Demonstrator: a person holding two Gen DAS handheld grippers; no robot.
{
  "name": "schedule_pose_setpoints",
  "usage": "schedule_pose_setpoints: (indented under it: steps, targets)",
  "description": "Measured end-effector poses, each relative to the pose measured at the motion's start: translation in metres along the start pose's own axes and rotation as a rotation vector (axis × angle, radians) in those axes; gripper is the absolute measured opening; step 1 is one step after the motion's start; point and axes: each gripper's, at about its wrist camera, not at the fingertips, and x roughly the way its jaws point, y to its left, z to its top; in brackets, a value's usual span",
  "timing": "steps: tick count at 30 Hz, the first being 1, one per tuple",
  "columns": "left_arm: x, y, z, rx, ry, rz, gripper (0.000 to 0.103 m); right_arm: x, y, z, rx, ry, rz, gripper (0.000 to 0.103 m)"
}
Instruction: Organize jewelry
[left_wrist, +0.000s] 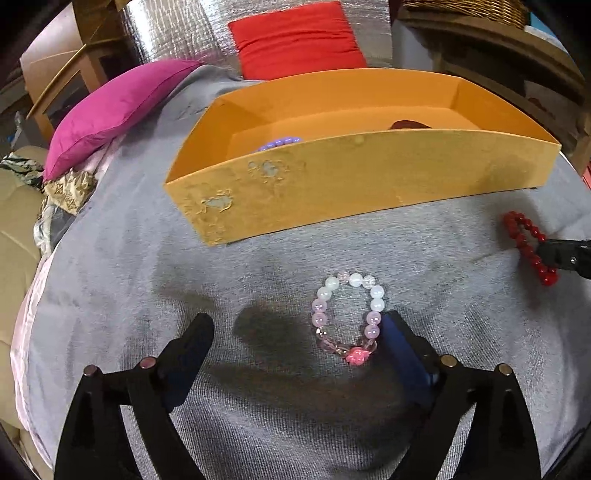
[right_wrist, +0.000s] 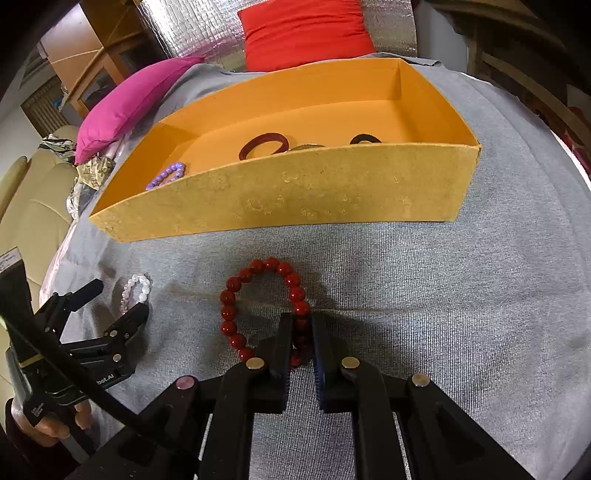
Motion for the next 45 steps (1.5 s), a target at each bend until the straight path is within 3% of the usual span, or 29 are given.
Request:
schedule_pose_setpoints:
  steps: [6,23,32,34,36,38,40,42,44,45]
  targets:
    - [0.001,-0.004,0.001,-0.008,0.012,0.057,0.102,0.000,-0.002,0.000,0.007,-0.002,0.007,0.013]
    - [0.003,0.006,-0.006,-0.098,-0.016,0.021,0.103,-0.001,-0.003,-0.001,0.014,-0.007,0.013,0.013]
    - [-0.004,0.001,0.002,0.035,0.018,0.005,0.103,-0.001,-0.005,0.000,0.033,-0.001,0.016,0.013]
    - [-0.007,0.001,0.002,0.049,0.009,-0.029,0.103,-0.001,-0.004,0.001,0.033,-0.001,0.013,0.013]
    - [-0.012,0.001,0.001,0.049,-0.003,-0.086,0.098,-0.001,-0.002,0.001,0.026,-0.001,0.010,0.012]
    - [-0.015,-0.002,0.000,0.054,-0.011,-0.131,0.070,-0.001,-0.001,0.001,0.024,-0.006,0.011,0.012]
    - [-0.015,-0.004,-0.001,0.046,0.005,-0.182,0.048,-0.002,-0.001,0.001,0.024,-0.008,0.014,0.011]
    - [-0.016,-0.004,0.000,0.038,0.001,-0.197,0.042,-0.002,-0.002,0.001,0.033,-0.011,0.023,0.011]
    - [-0.017,-0.005,0.000,0.047,-0.007,-0.208,0.022,-0.003,-0.004,0.001,0.042,-0.013,0.032,0.011]
    - [-0.017,-0.005,0.000,0.046,-0.008,-0.218,0.019,-0.004,-0.004,0.001,0.043,-0.014,0.034,0.011]
